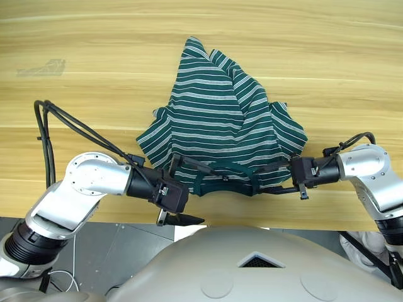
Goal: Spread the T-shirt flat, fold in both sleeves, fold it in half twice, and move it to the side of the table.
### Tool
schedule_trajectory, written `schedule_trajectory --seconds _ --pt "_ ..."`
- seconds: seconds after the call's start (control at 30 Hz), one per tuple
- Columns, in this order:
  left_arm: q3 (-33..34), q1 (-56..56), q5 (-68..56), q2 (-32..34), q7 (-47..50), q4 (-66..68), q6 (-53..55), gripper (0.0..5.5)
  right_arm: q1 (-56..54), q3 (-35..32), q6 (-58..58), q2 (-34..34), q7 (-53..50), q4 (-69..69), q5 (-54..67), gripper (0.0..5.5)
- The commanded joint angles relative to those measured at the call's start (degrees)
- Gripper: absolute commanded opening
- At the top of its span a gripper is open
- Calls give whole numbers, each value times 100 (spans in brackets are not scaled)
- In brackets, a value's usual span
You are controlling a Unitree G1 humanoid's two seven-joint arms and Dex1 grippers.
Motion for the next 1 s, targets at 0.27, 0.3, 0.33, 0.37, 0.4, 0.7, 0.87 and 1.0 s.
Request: schedule_trajectory --seconds 0.27,0.3,0.33,0.37,0.4,0.7,0.87,1.0 --pt "167 -1667 3930 -1151 3230 3201 -2171 536 -1646 -786 -2064 567 -2419 2897 -2336 195" --pt "57 -1683 4255 -1156 3421 3510 -2365 536 -1734 -721 -2254 532 -2557 3081 -2608 195" --pt "-53 -1690 4504 -1183 3583 3831 -2526 536 -1809 -625 -2461 479 -2672 3247 -2913 195" --pt "-138 -1703 4684 -1213 3706 4091 -2663 536 -1859 -544 -2635 433 -2752 3380 -3158 195" --pt "-195 -1724 4793 -1252 3805 4295 -2779 536 -1883 -473 -2783 399 -2804 3486 -3338 195" --pt "-511 -1766 5201 -1562 4279 5342 -3273 536 -1810 106 -3479 419 -3178 4347 -4198 195" --pt "-220 -1251 5095 -1066 4253 4975 -3368 536 -2046 128 -3637 23 -3739 5032 -4715 195" --pt "90 -829 5002 -729 4245 4638 -3355 536 -2067 149 -3659 -316 -3736 5111 -4783 195"
